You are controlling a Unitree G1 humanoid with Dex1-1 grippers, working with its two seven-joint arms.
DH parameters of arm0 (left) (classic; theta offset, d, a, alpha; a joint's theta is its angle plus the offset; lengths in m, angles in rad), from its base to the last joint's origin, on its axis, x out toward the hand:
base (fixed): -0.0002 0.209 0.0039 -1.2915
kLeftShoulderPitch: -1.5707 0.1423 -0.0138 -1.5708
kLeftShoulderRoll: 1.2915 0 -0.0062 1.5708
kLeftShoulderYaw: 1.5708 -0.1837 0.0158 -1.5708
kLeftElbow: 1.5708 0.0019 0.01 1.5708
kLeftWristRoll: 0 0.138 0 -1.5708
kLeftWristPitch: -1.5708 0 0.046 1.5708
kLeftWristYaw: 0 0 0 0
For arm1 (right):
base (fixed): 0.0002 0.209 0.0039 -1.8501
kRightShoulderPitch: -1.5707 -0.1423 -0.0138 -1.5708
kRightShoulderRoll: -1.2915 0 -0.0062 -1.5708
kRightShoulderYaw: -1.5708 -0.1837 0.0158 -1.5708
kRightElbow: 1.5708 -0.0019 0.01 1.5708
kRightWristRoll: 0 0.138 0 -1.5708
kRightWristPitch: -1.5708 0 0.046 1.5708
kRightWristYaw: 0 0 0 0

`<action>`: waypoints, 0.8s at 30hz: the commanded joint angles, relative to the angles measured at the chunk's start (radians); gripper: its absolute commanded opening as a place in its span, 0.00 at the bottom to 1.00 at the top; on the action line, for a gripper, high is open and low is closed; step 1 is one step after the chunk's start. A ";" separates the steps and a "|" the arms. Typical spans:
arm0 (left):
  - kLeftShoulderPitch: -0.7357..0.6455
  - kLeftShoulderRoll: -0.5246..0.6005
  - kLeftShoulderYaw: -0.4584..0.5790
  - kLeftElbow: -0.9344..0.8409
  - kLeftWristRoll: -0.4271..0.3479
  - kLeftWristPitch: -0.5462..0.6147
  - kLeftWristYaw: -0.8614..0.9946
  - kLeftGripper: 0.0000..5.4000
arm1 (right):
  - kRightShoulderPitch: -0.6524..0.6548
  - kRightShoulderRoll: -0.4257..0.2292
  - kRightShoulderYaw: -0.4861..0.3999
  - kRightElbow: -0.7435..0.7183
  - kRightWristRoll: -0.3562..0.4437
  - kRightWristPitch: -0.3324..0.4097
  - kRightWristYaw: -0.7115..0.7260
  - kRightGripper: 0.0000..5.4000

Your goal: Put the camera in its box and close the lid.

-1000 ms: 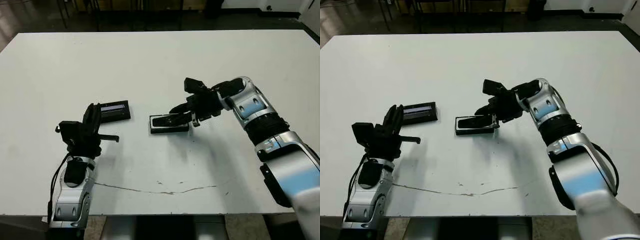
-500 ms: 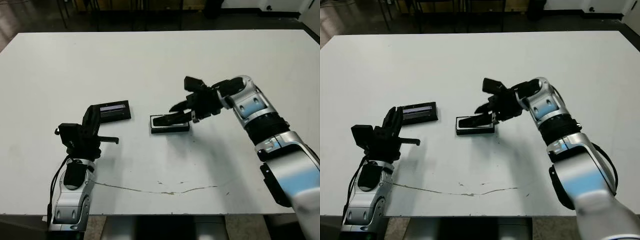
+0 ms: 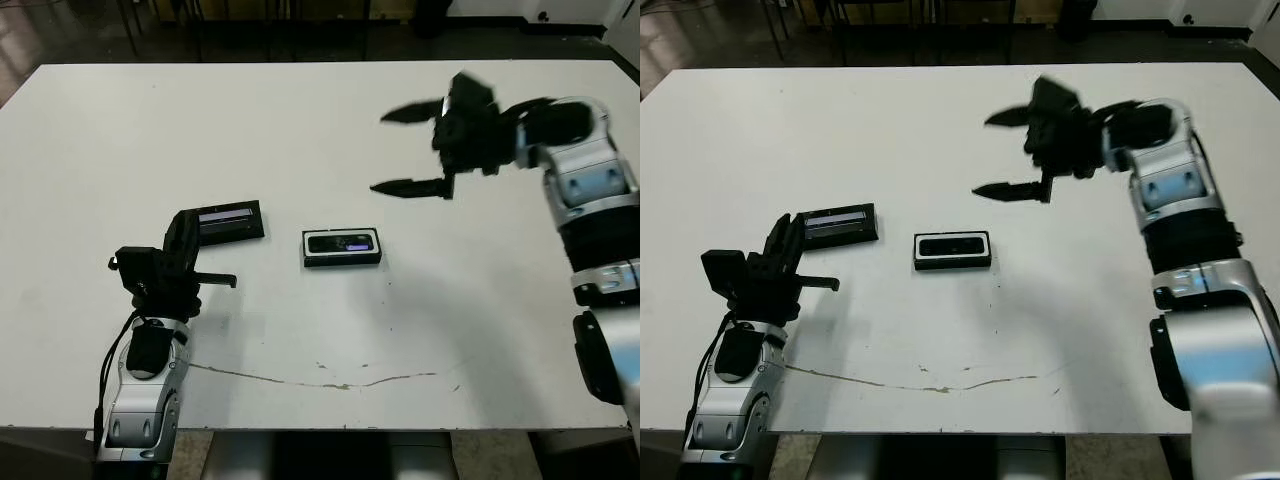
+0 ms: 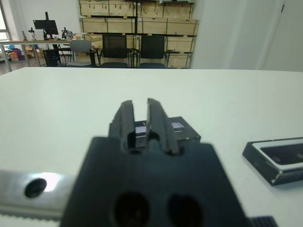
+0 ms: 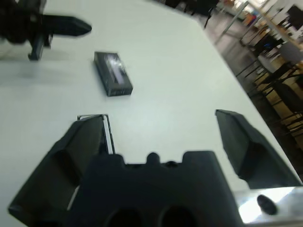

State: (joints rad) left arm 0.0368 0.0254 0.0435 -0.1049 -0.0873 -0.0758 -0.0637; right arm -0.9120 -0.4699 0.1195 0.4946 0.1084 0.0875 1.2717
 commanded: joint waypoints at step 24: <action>-0.181 0.380 0.149 -0.042 -0.130 0.085 -0.326 0.00 | 0.865 0.177 -0.165 -0.767 0.096 0.141 -0.749 0.25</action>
State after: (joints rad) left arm -0.1278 0.3623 0.1832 -0.1567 -0.2006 -0.0253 -0.3499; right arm -0.0669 -0.2768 -0.0349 -0.2638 0.1931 0.2328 0.5187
